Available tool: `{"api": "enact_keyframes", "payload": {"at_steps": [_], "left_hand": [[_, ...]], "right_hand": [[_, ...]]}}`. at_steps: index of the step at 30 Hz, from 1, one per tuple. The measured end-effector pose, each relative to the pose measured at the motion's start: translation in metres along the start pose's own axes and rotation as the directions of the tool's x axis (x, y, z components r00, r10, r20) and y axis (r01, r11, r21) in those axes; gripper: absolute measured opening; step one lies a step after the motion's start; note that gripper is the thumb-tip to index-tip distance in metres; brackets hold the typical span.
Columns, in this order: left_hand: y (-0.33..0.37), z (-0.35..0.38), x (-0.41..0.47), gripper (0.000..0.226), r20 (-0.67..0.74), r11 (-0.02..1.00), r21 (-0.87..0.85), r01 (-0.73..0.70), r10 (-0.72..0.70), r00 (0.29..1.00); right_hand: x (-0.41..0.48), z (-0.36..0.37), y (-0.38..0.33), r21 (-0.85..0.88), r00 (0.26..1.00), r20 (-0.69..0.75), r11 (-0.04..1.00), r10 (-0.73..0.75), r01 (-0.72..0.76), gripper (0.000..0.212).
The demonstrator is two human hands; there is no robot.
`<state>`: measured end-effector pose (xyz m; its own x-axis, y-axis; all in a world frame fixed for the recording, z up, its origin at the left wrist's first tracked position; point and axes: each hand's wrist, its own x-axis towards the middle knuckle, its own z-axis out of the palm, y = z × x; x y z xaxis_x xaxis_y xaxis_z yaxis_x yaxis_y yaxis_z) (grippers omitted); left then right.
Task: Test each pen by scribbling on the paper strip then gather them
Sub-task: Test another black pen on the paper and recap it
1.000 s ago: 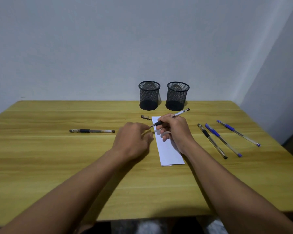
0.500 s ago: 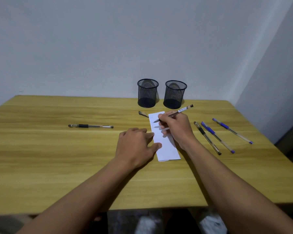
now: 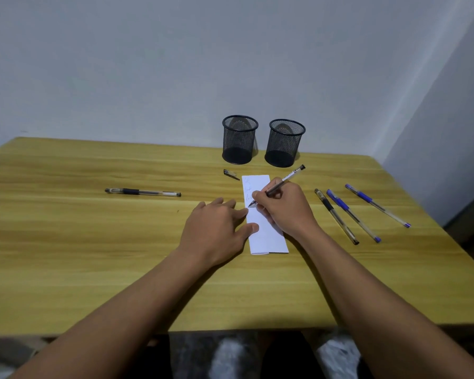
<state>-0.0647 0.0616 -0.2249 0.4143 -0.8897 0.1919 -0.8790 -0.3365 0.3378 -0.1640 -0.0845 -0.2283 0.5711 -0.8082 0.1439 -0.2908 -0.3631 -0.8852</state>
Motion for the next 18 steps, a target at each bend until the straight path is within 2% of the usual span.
{"api": "enact_keyframes", "payload": {"at_steps": [6,11,18], "left_hand": [[0.0011,-0.0038,0.0002,0.053,0.014,1.000,0.006,0.007,-0.007,1.000],[0.0040,-0.0041,-0.0012,0.050,0.010,1.000,0.017,0.014,-0.015,1.000],[0.0069,-0.0081,-0.0020,0.050,0.030,0.999,0.037,0.025,-0.026,0.999]], "right_hand": [[-0.0002,0.0014,-0.0014,-0.022,0.999,-0.035,1.000,-0.009,0.008,0.019],[-0.0004,0.0004,0.0023,-0.014,1.000,0.008,1.000,0.022,-0.022,0.017],[-0.0036,-0.0012,0.0022,-0.042,0.999,-0.036,0.999,0.009,-0.010,0.016]]}}
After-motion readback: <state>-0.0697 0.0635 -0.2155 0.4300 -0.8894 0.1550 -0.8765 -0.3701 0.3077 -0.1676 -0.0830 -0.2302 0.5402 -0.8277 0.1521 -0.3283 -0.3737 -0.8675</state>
